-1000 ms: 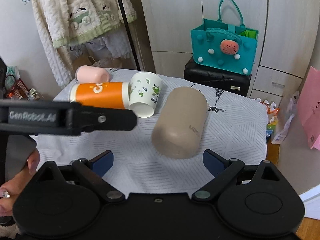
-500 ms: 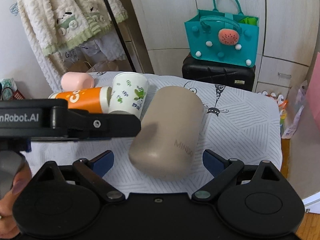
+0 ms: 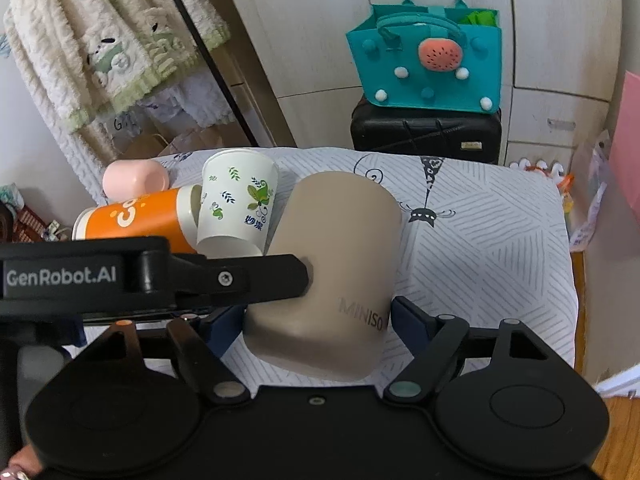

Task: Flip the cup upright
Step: 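Close the right gripper around the beige tumbler's base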

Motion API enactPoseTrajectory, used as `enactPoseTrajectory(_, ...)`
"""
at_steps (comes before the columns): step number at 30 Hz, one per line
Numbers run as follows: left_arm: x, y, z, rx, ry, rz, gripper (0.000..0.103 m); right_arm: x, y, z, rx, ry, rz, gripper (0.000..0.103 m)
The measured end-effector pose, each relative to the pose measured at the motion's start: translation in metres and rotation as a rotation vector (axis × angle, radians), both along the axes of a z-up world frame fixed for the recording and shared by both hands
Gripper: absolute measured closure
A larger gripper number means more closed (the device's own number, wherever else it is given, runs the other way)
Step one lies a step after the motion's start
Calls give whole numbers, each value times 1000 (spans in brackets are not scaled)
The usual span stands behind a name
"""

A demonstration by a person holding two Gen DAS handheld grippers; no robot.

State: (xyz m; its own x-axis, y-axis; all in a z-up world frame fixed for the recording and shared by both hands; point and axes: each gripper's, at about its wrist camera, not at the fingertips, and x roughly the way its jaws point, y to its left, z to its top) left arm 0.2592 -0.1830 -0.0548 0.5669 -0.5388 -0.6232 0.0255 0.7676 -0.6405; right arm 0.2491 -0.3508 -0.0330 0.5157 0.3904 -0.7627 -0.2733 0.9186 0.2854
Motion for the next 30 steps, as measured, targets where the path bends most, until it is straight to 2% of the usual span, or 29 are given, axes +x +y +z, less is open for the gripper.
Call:
enactPoseTrajectory(15, -10, 5, 4, -11, 24, -22, 55, -10, 3, 3, -4, 47, -16, 19)
enactPoseTrajectory(22, -21, 14, -1, -42, 39, -40, 55, -18, 5, 3, 5, 77, -7, 19)
enactPoseTrajectory(30, -33, 22, 5, -30, 64, -60, 54, -31, 12, 6, 22, 112, -11, 19)
